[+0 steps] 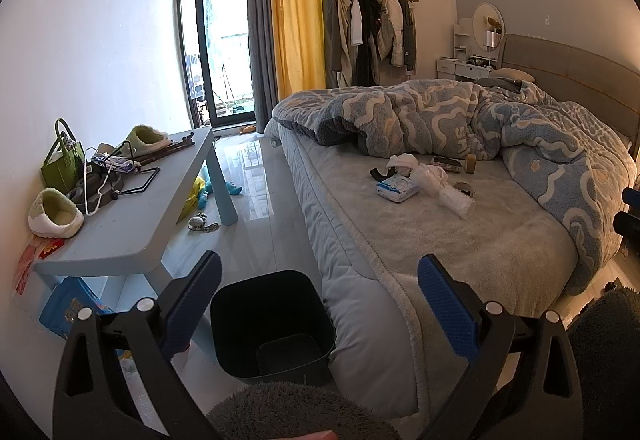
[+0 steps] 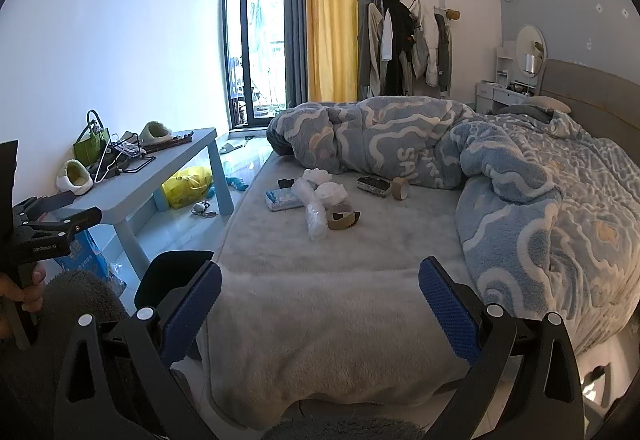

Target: Collect trash

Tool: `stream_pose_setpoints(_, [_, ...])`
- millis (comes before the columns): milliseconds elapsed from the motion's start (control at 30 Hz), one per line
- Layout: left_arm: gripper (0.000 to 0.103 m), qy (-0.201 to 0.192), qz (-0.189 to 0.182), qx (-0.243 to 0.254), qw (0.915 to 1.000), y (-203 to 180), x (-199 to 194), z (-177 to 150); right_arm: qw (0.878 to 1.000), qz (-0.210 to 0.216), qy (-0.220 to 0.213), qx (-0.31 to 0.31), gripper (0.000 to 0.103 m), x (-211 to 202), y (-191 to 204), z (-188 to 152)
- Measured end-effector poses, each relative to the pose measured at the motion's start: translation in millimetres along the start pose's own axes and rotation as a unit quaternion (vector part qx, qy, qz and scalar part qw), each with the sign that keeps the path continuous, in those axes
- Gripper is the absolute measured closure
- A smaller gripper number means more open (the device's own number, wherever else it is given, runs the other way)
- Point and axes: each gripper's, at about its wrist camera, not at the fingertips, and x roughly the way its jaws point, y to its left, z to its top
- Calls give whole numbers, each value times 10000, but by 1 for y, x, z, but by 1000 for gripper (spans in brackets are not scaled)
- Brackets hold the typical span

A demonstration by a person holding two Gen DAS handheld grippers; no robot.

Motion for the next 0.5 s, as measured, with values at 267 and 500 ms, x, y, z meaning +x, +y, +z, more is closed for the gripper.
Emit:
stream_pose_setpoints(267, [3,1,-4,-5,10000,0,0,0,10000,-7,8,-11,3,0,0,0])
stream_pose_setpoints(500, [3,4,-3,-8,10000,0,0,0,10000,-9,12,-12,3,1,0,-1])
